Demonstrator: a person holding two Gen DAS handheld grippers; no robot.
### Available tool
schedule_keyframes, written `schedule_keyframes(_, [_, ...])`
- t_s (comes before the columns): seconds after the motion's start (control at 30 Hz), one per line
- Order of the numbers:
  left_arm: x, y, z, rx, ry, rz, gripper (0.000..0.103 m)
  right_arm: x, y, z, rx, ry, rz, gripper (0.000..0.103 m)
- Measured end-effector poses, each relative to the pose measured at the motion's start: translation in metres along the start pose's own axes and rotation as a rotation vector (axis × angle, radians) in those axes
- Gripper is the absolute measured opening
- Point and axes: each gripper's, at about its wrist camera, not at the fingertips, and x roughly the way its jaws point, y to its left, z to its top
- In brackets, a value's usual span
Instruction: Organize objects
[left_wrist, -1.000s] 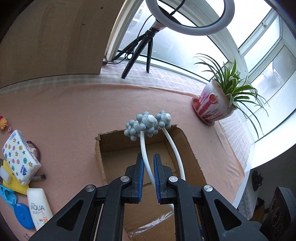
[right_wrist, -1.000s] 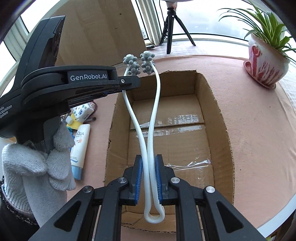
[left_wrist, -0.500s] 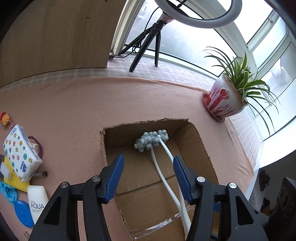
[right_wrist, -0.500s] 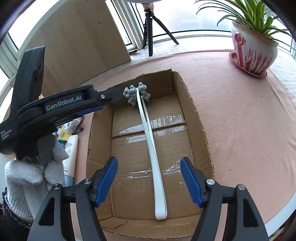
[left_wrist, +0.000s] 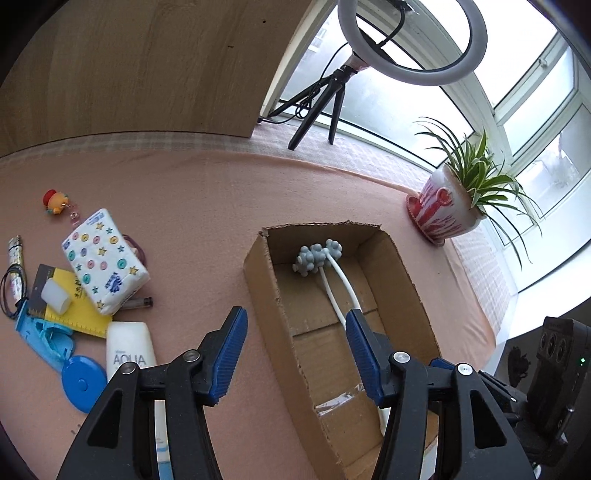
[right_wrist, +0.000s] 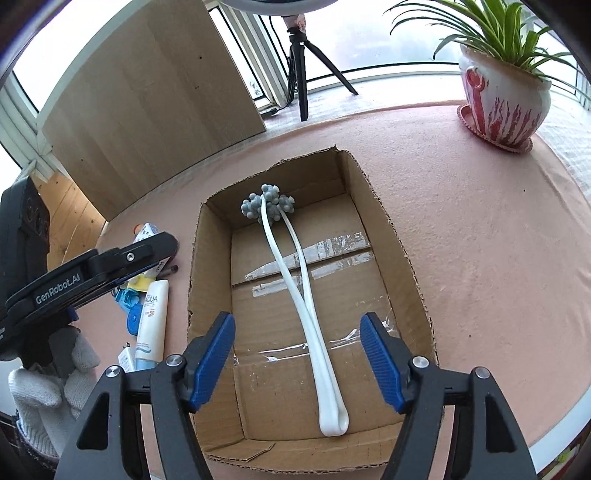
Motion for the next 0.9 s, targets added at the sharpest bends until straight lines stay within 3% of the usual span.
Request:
schedule_keyframes(0.2, [-0.033, 0.035, -0.016, -0.036, -0.010, 0.036, 0.059, -0.005, 0.016, -0.004, -0.014, -0.003, 0.022, 0.066])
schedule_keyframes(0.5, [-0.085, 0.112, -0.035, -0.145, -0.037, 0.135, 0.059, -0.001, 0.081, -0.006, -0.177, -0.005, 0.031, 0.066])
schedule_keyframes(0.9, [-0.121, 0.176, -0.061, -0.233, -0.048, 0.197, 0.059, 0.027, 0.127, -0.012, -0.179, 0.061, 0.076, 0.066])
